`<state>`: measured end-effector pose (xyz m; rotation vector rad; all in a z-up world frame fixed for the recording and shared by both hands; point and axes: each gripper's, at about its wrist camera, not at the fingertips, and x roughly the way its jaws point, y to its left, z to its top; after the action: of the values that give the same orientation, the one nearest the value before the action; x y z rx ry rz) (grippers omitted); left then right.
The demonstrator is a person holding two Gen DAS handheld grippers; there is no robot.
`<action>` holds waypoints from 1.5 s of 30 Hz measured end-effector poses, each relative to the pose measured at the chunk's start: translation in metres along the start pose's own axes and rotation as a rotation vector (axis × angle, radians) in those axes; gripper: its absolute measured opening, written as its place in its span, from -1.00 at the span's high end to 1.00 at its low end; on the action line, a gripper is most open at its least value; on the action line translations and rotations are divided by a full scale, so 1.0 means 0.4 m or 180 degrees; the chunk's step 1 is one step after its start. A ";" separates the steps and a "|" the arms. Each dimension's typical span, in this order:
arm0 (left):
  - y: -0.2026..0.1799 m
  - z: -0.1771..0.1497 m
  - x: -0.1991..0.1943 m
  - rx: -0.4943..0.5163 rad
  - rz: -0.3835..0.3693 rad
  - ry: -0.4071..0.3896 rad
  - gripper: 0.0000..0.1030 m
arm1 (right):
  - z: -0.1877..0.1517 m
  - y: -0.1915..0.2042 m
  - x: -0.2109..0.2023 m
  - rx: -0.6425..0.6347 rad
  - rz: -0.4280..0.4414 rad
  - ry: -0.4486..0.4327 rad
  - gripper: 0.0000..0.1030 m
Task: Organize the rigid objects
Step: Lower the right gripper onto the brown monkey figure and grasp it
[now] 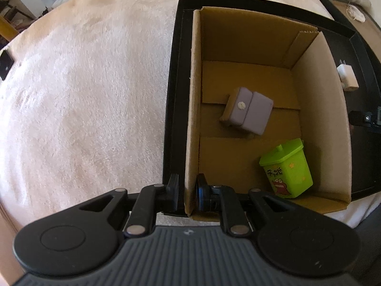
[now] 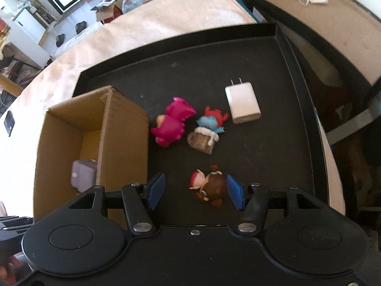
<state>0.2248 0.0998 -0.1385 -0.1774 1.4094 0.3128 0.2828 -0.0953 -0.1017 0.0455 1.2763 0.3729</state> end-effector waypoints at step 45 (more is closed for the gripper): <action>0.041 -0.009 -0.007 -0.0139 -0.0124 -0.0025 0.75 | 0.033 0.048 -0.076 -0.0232 0.0030 -0.0182 0.17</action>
<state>0.2160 0.1139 -0.1351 -0.2388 1.3904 0.3120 0.2832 -0.0842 -0.0652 0.0004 1.2055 0.4232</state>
